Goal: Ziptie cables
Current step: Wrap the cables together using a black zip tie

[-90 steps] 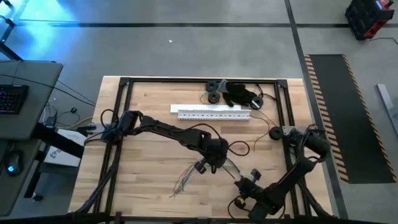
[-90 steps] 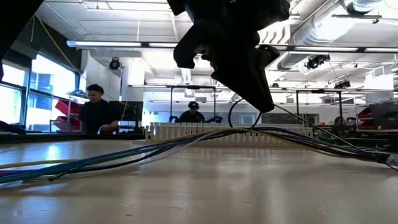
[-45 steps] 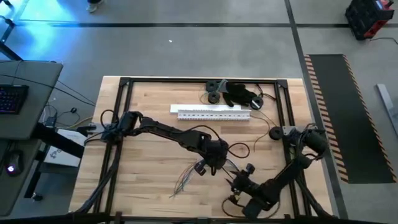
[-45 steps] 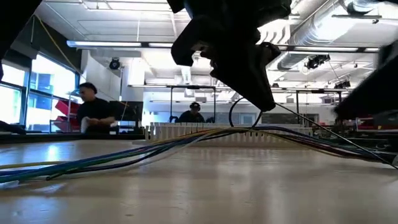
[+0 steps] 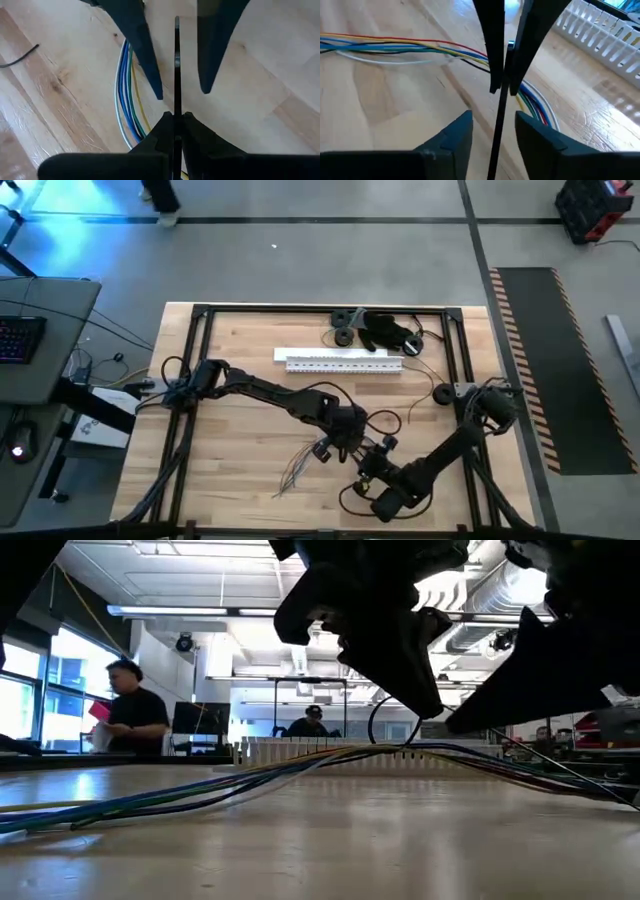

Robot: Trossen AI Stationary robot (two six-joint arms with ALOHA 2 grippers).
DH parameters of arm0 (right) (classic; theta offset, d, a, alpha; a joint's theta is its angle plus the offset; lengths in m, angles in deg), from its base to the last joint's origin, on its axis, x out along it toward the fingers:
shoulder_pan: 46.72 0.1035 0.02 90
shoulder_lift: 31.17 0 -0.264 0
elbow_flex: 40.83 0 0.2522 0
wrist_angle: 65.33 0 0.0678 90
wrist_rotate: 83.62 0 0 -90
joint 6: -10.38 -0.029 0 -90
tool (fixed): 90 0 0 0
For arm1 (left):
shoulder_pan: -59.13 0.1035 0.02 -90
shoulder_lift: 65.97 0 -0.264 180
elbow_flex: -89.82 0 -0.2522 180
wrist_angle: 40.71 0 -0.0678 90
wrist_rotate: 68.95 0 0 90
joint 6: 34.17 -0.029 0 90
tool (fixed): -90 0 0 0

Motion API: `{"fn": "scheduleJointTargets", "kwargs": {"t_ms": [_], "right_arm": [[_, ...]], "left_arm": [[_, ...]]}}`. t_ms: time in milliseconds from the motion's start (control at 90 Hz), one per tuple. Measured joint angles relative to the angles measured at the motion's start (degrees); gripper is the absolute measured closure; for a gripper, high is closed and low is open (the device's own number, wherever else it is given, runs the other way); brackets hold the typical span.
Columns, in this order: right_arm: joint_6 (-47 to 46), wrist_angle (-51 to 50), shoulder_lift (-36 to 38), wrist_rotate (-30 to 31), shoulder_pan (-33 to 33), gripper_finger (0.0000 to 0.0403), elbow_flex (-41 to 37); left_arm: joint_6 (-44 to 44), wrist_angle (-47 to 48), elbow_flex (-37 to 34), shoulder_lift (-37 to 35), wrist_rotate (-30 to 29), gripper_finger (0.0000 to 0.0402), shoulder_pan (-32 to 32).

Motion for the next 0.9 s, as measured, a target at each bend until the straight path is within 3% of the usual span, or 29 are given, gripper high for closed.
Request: {"fn": "scheduleJointTargets", "kwargs": {"t_ms": [200, 433, 900], "right_arm": [[0.0, 1.71, 0.0, 3.48, 0.07, 0.0326, 0.0], [0.0, 1.66, 0.0, 2.19, -0.19, 0.0396, 0.0], [-5.45, 0.66, -1.89, -3.23, 1.67, 0.0403, 0.0]], "left_arm": [[0.03, 0.0, 0.0, 0.07, 0.0, 0.0398, 0.0], [0.04, 0.17, 0.0, 0.09, 0.02, 0.0398, -0.03], [0.0, 0.44, -0.02, 0.17, -0.64, 0.0398, -0.25]]}}
